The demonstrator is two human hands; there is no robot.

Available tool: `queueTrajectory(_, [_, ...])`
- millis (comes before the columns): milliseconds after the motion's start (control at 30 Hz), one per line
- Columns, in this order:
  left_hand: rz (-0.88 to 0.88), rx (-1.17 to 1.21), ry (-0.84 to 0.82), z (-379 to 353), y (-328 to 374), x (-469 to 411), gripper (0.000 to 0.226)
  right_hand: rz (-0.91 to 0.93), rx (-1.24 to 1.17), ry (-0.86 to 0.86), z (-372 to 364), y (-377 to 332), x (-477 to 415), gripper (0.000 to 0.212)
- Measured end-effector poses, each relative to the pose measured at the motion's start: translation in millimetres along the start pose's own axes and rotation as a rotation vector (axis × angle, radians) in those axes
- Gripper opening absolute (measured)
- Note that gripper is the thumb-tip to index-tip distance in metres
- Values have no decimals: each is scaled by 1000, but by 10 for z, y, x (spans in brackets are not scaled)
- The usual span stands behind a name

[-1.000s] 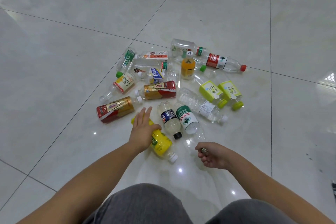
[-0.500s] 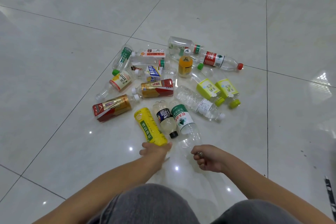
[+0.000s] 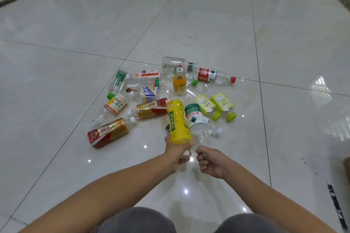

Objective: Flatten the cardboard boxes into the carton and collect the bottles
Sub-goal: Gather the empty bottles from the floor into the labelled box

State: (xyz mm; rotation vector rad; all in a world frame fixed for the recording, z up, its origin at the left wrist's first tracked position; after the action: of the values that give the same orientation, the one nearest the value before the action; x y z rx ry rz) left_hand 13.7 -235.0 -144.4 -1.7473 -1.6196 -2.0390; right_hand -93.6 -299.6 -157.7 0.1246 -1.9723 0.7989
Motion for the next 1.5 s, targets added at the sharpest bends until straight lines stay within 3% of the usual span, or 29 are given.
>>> queueTrajectory(267, [-74, -369, -451, -1505, 574, 353, 57, 391, -597, 204, 770, -491, 844, 26])
queueTrajectory(433, [-224, -637, -784, -3166, 478, 980, 48, 681, -895, 483, 1889, -552, 1921, 29])
queueTrajectory(567, [-433, -843, -1032, -4337, 127, 1694, 45, 796, -1051, 784, 2752, -230, 2849, 31])
queueTrajectory(633, [-522, -969, -1076, -4739, -192, 1879, 63, 775, -1108, 885, 3070, 53, 3131, 32])
queueTrajectory(733, [-634, -1246, -1026, -5092, -713, 1883, 94, 739, -1206, 897, 3309, 371, 3294, 31])
queueTrajectory(833, [-806, -1414, -823, -5198, -898, 1801, 83, 667, -1263, 874, 3460, 430, 3221, 27])
queueTrajectory(933, [-979, -1527, -720, -5216, -873, 1776, 74, 594, -1310, 892, 3639, 459, 3091, 4])
queueTrajectory(1033, [-1052, -1676, -688, -5248, -883, 1733, 86, 573, -1279, 897, 3676, 471, 3115, 6])
queueTrajectory(1133, [-1003, -1734, -656, -5218, -896, 1649, 101, 625, -1278, 767, 3607, 430, 3130, 28])
queueTrajectory(1233, [-1014, -1772, -638, -5085, -811, 1517, 103, 603, -1291, 764, 3670, 452, 3033, 32])
queueTrajectory(1333, [-1034, -1789, -602, -4855, -546, 1336, 90, 528, -1244, 973, 3613, 396, 3051, 30])
queueTrajectory(1433, [-956, -1782, -449, -4432, -116, 1000, 80, 462, -974, 1268, 3277, 136, 3172, 9])
queueTrajectory(1467, [-931, -1784, -393, -4235, 51, 873, 79, 457, -943, 1389, 3110, 39, 3206, 25])
queueTrajectory(1500, [-905, -1794, -335, -4008, 223, 733, 78, 477, -842, 1453, 2993, -73, 3175, 27])
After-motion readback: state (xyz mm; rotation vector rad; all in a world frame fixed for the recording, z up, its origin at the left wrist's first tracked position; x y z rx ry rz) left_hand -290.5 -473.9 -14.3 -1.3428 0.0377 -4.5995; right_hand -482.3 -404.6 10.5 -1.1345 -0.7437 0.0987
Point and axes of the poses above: each hand's wrist, its own x-axis away from the middle knuckle, its own z-axis out of the back of the hand, y = z × x, the point moved 3 cm from there along -x, towards the middle knuckle, and after that the axes turned 6 degrees about -y, right-handed, at the moved point
